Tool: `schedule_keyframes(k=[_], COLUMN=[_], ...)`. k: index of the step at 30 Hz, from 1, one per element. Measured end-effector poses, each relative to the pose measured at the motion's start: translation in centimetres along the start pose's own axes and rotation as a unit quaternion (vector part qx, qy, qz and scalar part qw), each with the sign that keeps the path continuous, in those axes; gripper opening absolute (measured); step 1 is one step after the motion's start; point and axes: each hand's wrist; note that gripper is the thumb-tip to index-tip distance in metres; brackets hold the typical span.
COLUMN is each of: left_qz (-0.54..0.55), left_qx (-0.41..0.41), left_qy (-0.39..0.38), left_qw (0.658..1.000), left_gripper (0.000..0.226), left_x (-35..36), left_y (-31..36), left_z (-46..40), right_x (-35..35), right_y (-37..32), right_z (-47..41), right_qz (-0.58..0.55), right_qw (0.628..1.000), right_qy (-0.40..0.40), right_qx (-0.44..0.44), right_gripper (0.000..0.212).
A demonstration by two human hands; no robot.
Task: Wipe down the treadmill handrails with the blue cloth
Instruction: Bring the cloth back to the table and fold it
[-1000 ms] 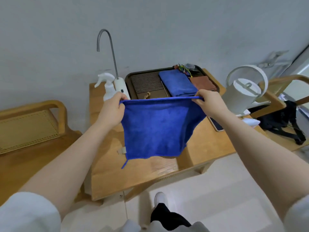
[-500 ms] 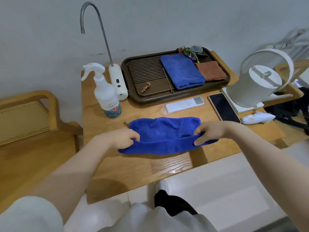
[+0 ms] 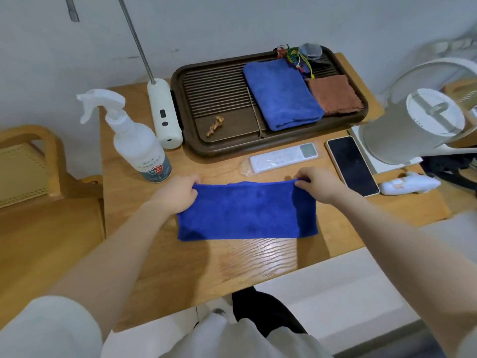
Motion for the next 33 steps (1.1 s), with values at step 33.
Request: schedule_keyframes(k=[33], left_qz=[0.619], left_qx=[0.074], left_qy=[0.068], left_qw=[0.779], left_gripper=[0.059], left_x=[5.6], left_y=[3.0], left_z=[1.5], right_x=[5.0], right_y=[-13.4], right_z=[1.6], right_qz=[-0.486], right_qw=[0.841], right_qy=[-0.112], right_qx=[-0.207], right_gripper=[0.039])
Point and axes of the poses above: each hand's wrist, its own z-axis away from the middle knuckle, its own x-axis out of the palm, y = z × x, and after that the axes turned 15 degrees about -y, right-handed
